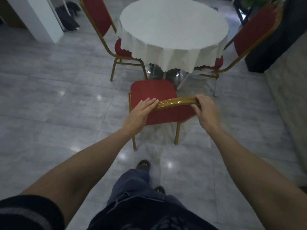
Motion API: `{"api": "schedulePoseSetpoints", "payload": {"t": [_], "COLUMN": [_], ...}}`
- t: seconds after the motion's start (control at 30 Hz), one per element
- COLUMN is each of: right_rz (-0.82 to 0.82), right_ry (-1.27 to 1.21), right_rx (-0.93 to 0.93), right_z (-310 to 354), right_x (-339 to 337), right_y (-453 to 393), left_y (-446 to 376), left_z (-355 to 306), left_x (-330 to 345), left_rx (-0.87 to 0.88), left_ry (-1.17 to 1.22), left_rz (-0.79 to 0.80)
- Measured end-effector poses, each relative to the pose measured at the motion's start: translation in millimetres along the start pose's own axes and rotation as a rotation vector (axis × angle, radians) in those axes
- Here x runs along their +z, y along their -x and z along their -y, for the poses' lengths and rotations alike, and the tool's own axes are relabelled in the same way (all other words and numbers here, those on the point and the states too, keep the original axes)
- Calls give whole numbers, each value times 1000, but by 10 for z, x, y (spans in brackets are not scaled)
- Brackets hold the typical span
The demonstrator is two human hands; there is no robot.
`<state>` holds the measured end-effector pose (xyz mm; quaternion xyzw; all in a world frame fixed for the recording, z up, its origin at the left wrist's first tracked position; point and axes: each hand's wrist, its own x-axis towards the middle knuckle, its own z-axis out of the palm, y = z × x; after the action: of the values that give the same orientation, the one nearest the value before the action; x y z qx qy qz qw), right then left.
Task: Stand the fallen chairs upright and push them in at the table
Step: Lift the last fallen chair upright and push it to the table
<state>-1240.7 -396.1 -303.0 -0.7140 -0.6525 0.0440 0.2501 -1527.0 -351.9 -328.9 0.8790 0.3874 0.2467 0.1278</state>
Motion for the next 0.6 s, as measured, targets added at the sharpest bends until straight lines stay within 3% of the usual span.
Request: {"api": "schedulePoseSetpoints", "payload": {"t": [0.33, 0.6], "right_rz": [-179, -150], "right_ry": [-37, -15], "right_rx": [92, 213], "right_z": [241, 106], "right_x": [99, 269], "right_y": [462, 794], "left_y": [82, 46], "left_z": [272, 256], "left_x": [-158, -197], "left_rx": [193, 239], "left_ry": [-109, -171], "left_rz": [71, 64]}}
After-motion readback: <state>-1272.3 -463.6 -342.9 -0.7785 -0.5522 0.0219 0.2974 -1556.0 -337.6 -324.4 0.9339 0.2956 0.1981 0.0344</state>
